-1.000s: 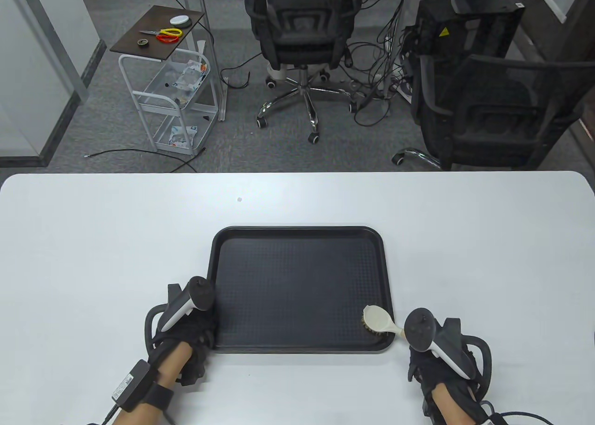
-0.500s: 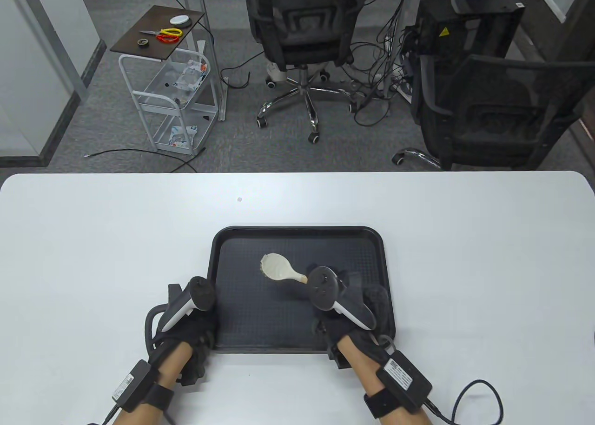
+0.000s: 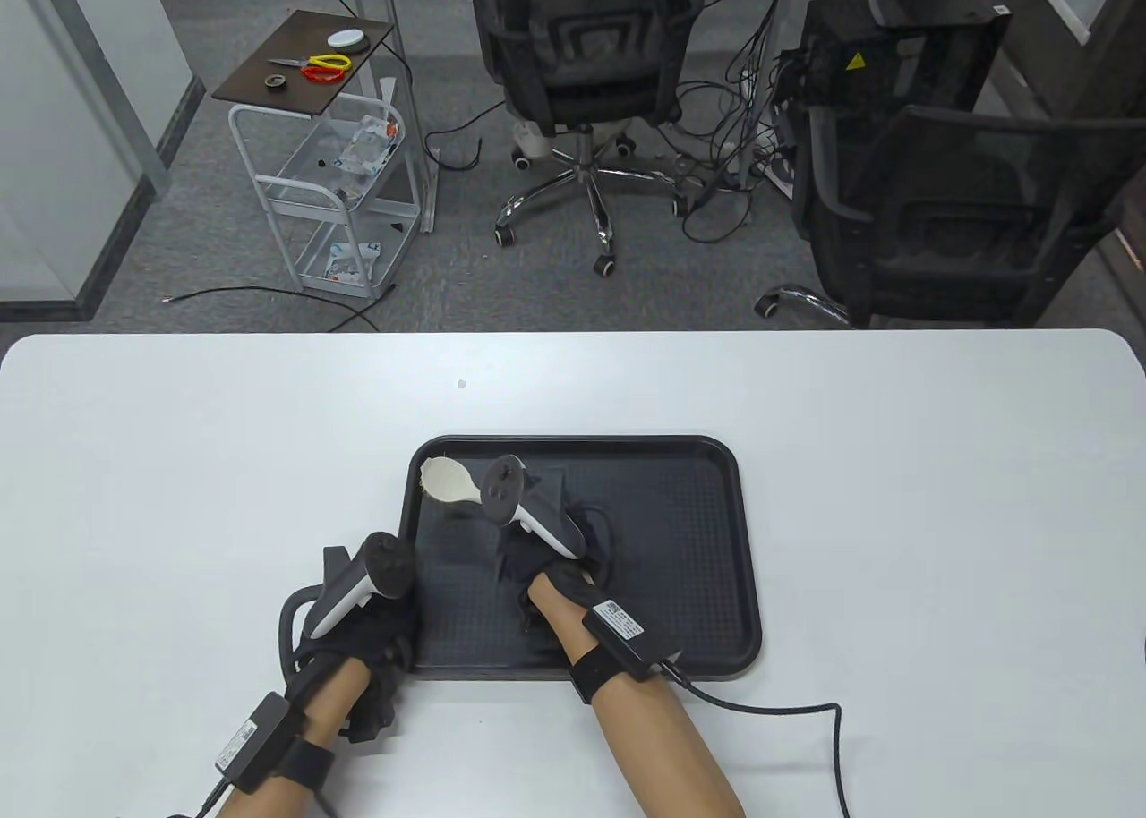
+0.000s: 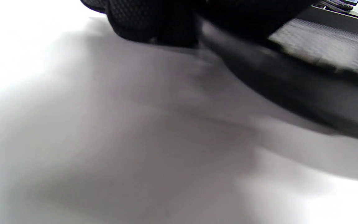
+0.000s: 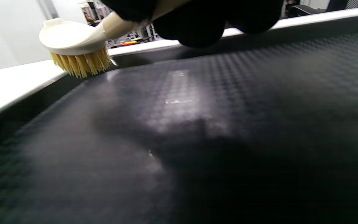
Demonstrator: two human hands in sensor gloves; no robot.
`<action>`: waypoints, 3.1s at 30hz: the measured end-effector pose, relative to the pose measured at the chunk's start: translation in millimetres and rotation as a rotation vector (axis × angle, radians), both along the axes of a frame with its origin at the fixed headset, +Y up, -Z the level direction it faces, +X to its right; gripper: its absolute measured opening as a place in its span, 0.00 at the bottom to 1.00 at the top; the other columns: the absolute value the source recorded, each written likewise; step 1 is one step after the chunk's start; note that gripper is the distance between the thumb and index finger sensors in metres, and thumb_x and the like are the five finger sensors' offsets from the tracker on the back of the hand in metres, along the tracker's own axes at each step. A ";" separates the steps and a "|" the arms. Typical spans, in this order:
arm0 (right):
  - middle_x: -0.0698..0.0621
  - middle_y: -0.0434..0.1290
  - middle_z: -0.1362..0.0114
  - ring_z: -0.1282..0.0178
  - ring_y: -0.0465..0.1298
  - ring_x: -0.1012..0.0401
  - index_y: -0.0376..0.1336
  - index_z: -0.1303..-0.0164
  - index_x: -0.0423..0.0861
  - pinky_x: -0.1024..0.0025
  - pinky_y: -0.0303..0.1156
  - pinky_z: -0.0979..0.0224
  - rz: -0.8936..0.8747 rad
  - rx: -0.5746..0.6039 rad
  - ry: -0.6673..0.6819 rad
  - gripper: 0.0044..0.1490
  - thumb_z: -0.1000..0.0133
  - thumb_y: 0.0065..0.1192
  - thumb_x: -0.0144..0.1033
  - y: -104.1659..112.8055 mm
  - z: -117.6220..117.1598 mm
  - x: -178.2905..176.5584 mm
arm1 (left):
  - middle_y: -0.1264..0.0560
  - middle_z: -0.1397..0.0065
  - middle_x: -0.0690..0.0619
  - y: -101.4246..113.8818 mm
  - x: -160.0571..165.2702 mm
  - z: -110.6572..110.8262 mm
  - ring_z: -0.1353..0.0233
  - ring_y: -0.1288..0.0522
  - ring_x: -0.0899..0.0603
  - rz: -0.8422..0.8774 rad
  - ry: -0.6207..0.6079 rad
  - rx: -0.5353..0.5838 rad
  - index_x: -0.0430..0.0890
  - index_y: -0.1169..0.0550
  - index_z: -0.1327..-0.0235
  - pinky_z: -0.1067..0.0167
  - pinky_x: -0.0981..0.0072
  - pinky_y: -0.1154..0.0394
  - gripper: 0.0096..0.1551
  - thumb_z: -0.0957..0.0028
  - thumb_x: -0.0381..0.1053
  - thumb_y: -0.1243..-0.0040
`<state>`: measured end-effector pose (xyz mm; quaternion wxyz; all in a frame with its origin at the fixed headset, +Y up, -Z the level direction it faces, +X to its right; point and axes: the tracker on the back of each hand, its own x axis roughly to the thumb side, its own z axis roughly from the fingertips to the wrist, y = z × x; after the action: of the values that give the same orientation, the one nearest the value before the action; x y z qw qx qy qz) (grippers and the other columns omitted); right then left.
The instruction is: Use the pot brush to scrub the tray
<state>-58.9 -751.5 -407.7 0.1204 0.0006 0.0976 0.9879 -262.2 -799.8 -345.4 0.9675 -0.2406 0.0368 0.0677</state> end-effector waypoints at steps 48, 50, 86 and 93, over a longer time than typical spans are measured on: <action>0.48 0.68 0.26 0.37 0.76 0.55 0.60 0.26 0.55 0.54 0.75 0.36 0.034 0.019 0.087 0.34 0.45 0.62 0.36 -4.9 30.6 -6.5 | 0.32 0.41 0.51 0.4 -0.9 -0.3 0.41 0.31 0.44 0.003 -0.002 -0.001 0.57 0.55 0.24 0.23 0.42 0.46 0.46 0.47 0.57 0.44; 0.48 0.69 0.27 0.38 0.77 0.55 0.61 0.26 0.55 0.54 0.75 0.37 0.043 0.043 0.083 0.34 0.46 0.62 0.36 -5.5 30.4 1.1 | 0.32 0.41 0.51 0.4 -0.9 -0.3 0.41 0.31 0.44 0.004 -0.002 -0.001 0.57 0.55 0.24 0.23 0.42 0.47 0.46 0.47 0.57 0.44; 0.47 0.69 0.27 0.38 0.76 0.53 0.62 0.26 0.54 0.52 0.73 0.37 0.083 0.098 -0.025 0.33 0.45 0.63 0.35 36.0 47.0 93.0 | 0.32 0.41 0.51 0.3 -0.6 0.1 0.41 0.31 0.44 0.003 -0.002 -0.001 0.56 0.55 0.24 0.23 0.42 0.46 0.46 0.47 0.57 0.44; 0.48 0.68 0.26 0.37 0.75 0.54 0.61 0.26 0.55 0.52 0.73 0.36 0.032 0.065 0.142 0.34 0.45 0.62 0.35 12.7 54.4 3.7 | 0.32 0.41 0.51 0.3 -0.6 0.0 0.42 0.31 0.44 0.004 -0.002 -0.001 0.56 0.55 0.24 0.23 0.42 0.46 0.46 0.47 0.57 0.44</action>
<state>-55.3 -738.7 -353.3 0.0974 0.0729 0.0737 0.9898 -262.8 -799.5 -345.4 0.9673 -0.2413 0.0352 0.0694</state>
